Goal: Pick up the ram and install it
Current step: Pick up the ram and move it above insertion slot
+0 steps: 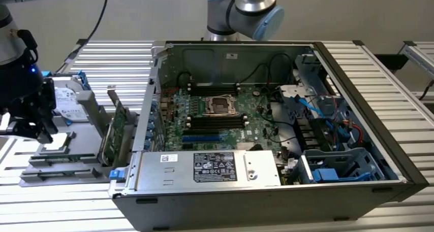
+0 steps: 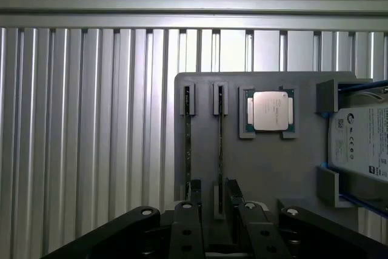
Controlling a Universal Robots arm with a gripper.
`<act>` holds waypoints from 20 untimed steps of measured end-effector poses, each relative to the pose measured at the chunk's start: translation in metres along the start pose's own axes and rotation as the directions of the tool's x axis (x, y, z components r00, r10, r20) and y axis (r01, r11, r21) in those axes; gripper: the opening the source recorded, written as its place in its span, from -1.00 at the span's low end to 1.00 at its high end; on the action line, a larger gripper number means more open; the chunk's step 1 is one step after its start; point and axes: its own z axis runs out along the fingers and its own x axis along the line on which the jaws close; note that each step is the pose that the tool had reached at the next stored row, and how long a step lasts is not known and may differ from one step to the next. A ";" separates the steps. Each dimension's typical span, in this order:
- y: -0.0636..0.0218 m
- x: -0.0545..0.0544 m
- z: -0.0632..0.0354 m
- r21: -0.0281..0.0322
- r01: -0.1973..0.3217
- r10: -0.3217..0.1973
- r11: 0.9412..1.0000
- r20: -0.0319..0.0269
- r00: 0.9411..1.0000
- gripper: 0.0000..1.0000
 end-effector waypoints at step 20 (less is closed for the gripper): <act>0.0013 0.018 0.0311 0.002 0.008 -0.008 1.000 -0.001 1.000 -0.40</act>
